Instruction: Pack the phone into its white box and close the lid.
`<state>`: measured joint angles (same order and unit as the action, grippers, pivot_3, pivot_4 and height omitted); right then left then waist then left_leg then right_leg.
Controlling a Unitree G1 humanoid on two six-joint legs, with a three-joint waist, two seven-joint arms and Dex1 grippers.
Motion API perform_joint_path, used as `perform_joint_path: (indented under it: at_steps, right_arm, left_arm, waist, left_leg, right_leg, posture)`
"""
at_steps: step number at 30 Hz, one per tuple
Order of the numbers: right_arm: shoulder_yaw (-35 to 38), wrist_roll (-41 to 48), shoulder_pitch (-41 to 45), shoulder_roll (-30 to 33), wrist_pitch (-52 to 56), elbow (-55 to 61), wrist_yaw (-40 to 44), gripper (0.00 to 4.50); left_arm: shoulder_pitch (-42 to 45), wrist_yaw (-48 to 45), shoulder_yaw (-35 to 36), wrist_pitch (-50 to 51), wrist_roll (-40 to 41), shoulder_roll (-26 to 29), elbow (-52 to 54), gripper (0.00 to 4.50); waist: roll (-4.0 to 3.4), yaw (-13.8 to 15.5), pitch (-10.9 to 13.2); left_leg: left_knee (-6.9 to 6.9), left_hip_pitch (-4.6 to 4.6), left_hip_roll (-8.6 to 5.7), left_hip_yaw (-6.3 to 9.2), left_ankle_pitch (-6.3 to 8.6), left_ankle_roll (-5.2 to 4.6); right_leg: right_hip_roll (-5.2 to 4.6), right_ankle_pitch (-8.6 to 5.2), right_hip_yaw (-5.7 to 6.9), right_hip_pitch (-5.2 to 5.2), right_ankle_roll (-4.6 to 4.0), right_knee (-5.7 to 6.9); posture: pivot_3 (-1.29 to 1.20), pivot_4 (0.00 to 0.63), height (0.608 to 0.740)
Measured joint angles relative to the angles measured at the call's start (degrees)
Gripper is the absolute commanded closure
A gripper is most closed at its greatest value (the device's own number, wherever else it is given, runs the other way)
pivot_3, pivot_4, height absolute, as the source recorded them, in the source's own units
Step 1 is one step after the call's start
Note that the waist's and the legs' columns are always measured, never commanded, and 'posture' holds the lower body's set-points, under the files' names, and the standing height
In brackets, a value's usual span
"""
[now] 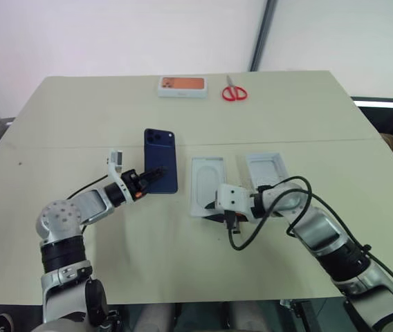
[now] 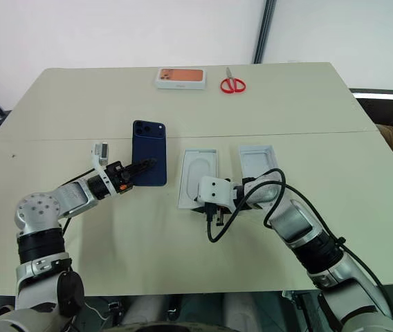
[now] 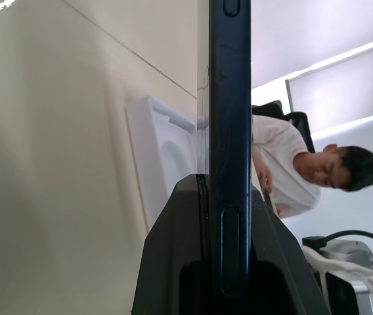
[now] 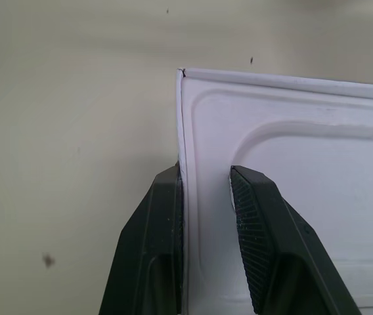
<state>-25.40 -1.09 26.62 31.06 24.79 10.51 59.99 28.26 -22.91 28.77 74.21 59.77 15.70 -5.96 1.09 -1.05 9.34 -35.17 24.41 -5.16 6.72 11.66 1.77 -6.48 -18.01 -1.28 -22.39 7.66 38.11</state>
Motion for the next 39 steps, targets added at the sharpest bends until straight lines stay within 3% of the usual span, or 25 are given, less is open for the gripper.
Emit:
perform_joint_path:
  at_steps: [7, 10, 13, 23, 30, 39]
  right_arm:
    - [-2.93, -0.34, -0.36, -5.60, 1.92, 0.58, -1.23, 3.37]
    - [-2.87, 0.11, -0.43, -5.48, 2.47, 0.66, -1.01, 2.41]
    - [-3.66, 0.12, -0.67, -5.20, 2.26, 0.73, -0.66, 0.96]
    - [-2.64, 2.25, 0.97, -2.97, 4.97, 0.94, 1.17, 0.96]
    - [6.19, 8.72, 4.62, -0.88, 9.03, 3.91, 1.70, 0.96]
    - [10.50, 8.67, -0.85, 11.18, 4.03, -0.68, 3.25, 0.96]
  left_arm:
    - [2.03, 2.26, 1.41, 0.64, 3.51, 0.02, -0.15, 4.43]
    - [1.95, 3.16, 1.46, 0.64, 4.41, 0.06, -0.15, 4.43]
    - [1.39, 3.94, 1.43, 0.64, 4.85, 0.04, -0.15, 4.43]
    - [0.06, 5.22, 0.58, 1.53, 7.09, -0.28, -0.10, 4.43]
    - [-3.54, 9.99, -0.43, 5.28, 12.27, -3.49, 1.60, 4.43]
    - [-9.08, 15.10, -4.17, 4.76, 14.95, -7.07, 6.41, 4.43]
  waist:
    - [0.00, 0.00, -0.01]
    - [0.01, 0.18, -0.01]
    - [0.01, 0.21, -0.01]
    - [0.02, 0.36, 0.00]
    - [0.03, 0.29, 0.00]
    - [0.05, 0.44, 0.02]
  left_leg:
    - [0.00, -0.01, 0.00, -0.02, -0.10, 0.17]
    - [-0.02, -0.01, 0.00, -0.01, -0.08, 0.14]
    - [-0.02, -0.01, -0.01, -0.01, -0.06, 0.10]
    - [-0.05, 0.00, -0.04, -0.01, -0.02, 0.03]
    - [-0.03, 0.02, -0.02, -0.01, 0.01, -0.01]
    - [-0.08, 0.01, -0.07, -0.06, 0.05, -0.09]
  right_leg:
    - [0.01, 0.00, -0.02, 0.00, 0.00, 0.00]
    - [0.01, 0.00, -0.01, 0.02, 0.00, 0.00]
    - [0.01, 0.00, -0.01, 0.03, 0.00, 0.00]
    - [-0.02, 0.00, -0.01, 0.04, 0.00, 0.00]
    - [-0.03, 0.00, -0.02, 0.01, 0.00, -0.01]
    - [-0.13, 0.00, -0.01, 0.06, 0.00, -0.02]
  posture:
    - [0.00, 0.150, 0.740]
    - [0.00, 0.150, 0.740]
    - [0.00, 0.150, 0.740]
    - [0.00, 0.150, 0.740]
    - [0.00, 0.150, 0.740]
    - [0.00, 0.150, 0.740]
